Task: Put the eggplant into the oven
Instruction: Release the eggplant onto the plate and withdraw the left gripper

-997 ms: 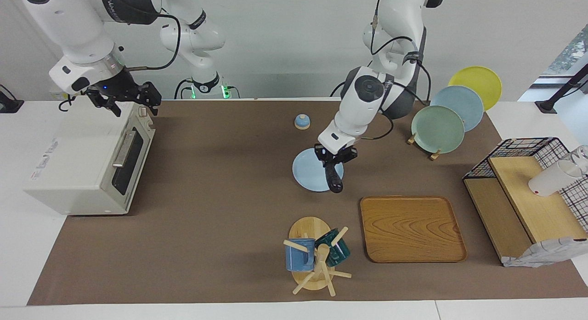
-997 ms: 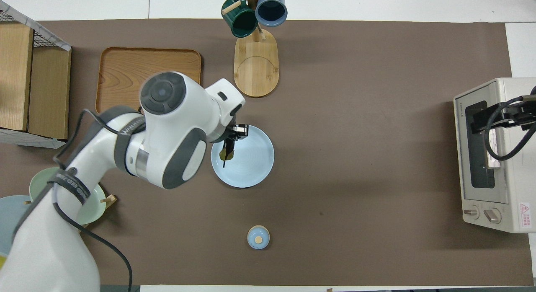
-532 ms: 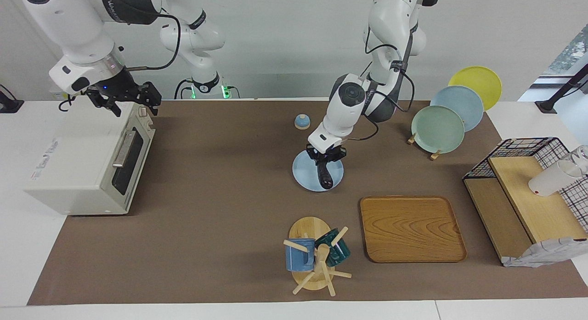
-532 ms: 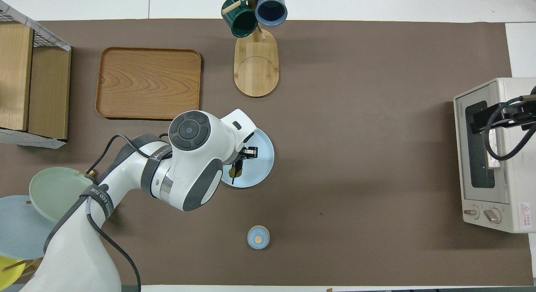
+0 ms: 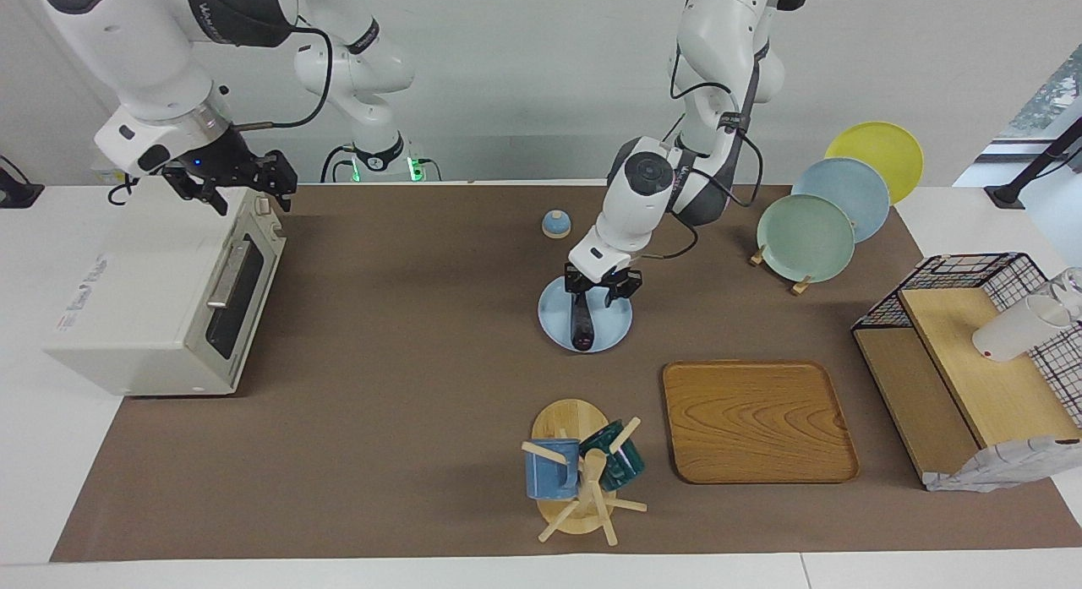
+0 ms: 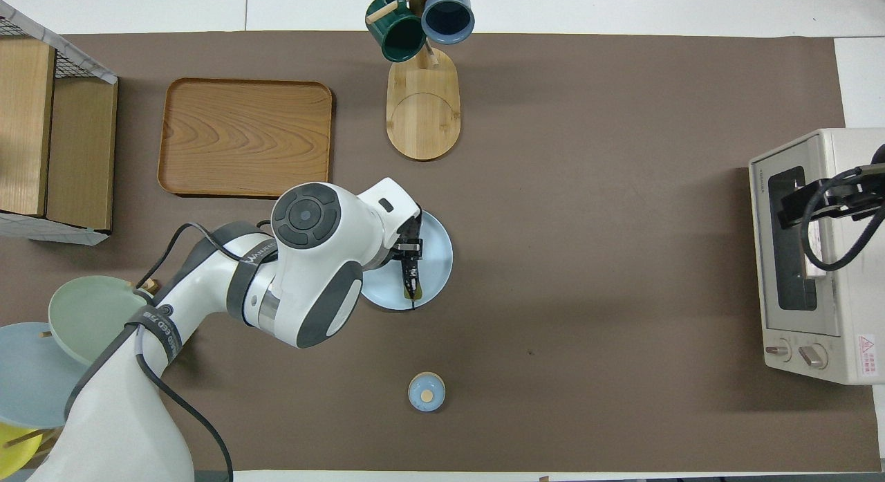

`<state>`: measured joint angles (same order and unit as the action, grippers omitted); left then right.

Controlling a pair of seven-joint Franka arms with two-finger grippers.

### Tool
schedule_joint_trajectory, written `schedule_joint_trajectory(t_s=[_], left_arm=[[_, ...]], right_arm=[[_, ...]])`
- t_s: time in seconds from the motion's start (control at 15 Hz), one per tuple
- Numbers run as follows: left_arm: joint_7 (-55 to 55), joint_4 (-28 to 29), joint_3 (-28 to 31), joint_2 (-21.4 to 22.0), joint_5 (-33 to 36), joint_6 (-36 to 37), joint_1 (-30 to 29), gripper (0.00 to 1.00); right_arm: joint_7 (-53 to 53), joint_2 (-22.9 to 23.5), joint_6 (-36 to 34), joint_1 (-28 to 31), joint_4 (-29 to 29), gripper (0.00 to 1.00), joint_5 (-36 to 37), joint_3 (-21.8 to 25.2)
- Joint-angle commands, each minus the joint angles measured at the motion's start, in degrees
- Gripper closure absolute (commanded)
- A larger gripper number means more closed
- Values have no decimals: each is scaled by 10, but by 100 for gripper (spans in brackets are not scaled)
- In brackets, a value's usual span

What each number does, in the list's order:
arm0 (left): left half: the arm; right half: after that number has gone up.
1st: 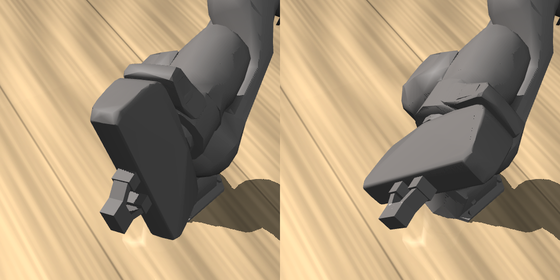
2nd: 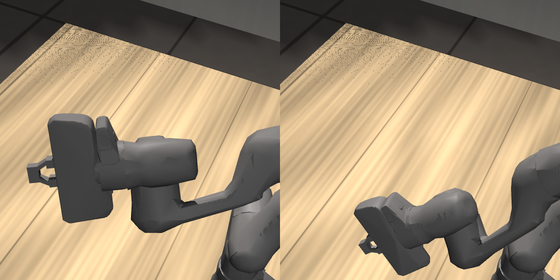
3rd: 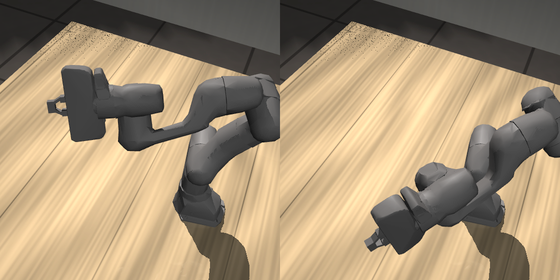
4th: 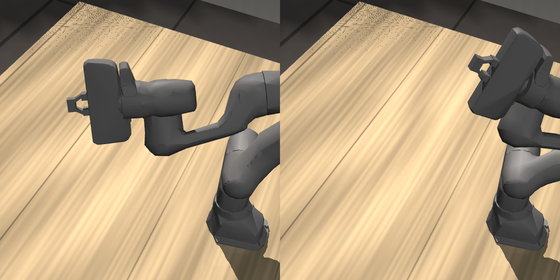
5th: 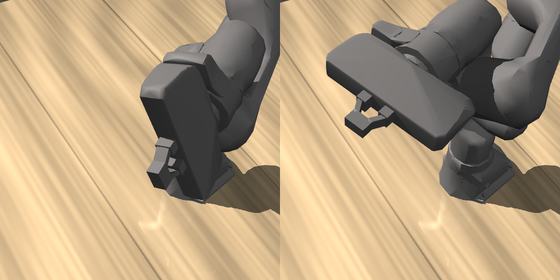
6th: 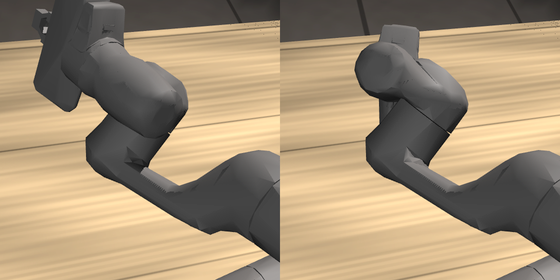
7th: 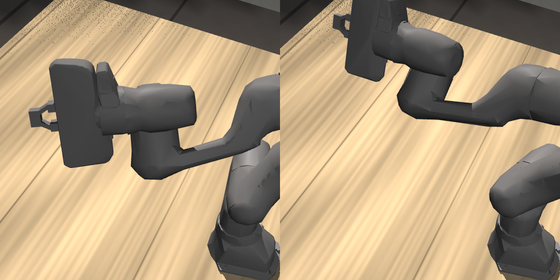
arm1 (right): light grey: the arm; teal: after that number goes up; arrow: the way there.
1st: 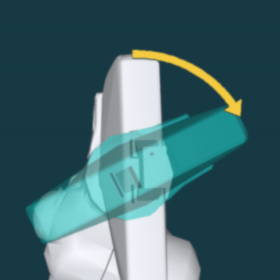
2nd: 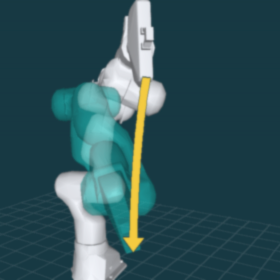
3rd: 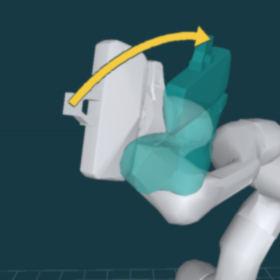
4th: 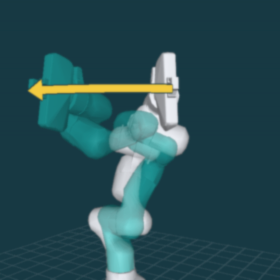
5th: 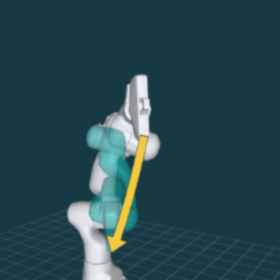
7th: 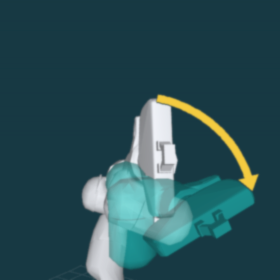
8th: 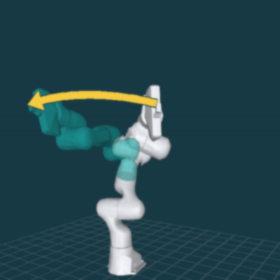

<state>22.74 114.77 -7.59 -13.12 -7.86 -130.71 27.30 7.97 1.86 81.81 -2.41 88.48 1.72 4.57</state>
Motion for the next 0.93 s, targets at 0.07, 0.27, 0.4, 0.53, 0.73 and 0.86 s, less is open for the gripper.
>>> schedule_joint_trajectory(t_s=[0.07,0.27,0.4,0.53,0.73,0.86], left_arm=[[-25,-86,8,28,-8,131,-69,0],[-86,-182,8,28,-4,240,-149,0],[-131,-218,10,30,9,288,-189,0],[-142,-227,11,49,29,309,-220,0],[-142,-226,12,84,34,342,-245,0],[-141,-217,12,107,41,361,-245,0]], right_arm=[[57,-14,22,14,23,100,-15,4],[62,-34,62,11,75,100,-3,4],[46,-63,143,15,149,100,14,4],[40,-77,176,11,185,100,57,4],[-16,-88,207,12,220,100,85,3],[-15,-95,215,14,232,100,87,3]])
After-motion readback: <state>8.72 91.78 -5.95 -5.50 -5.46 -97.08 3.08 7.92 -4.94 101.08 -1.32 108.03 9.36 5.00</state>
